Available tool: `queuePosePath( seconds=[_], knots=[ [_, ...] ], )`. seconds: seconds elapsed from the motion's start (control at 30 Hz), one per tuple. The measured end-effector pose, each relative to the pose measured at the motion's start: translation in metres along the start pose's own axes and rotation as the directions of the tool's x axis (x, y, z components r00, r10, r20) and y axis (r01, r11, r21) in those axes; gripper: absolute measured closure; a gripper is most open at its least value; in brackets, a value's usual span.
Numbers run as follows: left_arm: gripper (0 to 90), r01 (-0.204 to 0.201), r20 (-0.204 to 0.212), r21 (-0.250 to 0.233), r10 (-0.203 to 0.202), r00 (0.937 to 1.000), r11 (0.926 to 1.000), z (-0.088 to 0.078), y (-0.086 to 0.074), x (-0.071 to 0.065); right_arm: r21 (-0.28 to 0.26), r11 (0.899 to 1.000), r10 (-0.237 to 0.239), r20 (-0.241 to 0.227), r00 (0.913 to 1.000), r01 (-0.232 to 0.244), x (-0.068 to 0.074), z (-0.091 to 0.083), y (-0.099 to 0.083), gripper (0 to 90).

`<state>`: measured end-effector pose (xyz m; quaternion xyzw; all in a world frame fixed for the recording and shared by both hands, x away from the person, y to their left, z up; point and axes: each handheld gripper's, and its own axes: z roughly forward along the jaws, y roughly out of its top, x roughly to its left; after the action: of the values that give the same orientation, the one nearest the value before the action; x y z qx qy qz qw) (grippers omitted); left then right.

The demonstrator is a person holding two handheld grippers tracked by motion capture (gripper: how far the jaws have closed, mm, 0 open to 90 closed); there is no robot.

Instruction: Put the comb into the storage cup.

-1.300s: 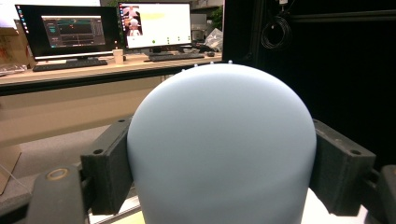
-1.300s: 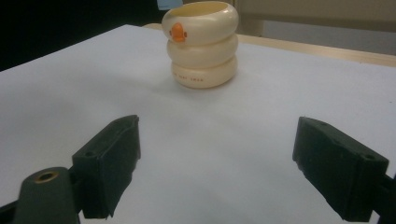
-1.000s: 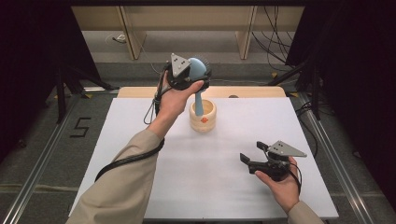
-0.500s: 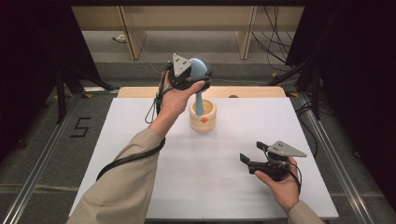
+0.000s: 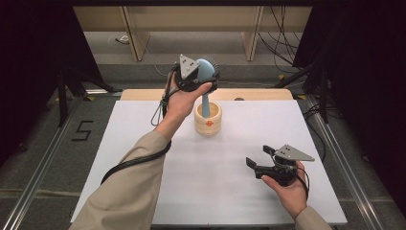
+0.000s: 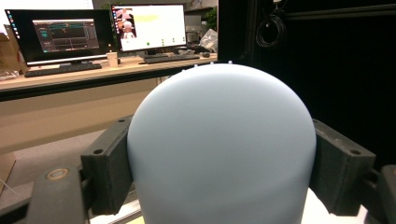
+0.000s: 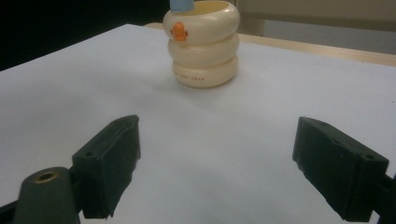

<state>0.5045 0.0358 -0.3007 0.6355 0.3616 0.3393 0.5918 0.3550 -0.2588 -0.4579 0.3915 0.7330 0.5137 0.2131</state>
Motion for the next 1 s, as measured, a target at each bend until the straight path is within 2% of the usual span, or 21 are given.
queuePosePath(
  seconds=[1.0],
  knots=[
    [19.5,0.0,0.004,0.006,0.0,1.0,1.0,0.01,-0.014,-0.004,0.001,1.0,-0.002,-0.002,1.0,0.002,0.0,0.0,0.0,16.1]
  ],
)
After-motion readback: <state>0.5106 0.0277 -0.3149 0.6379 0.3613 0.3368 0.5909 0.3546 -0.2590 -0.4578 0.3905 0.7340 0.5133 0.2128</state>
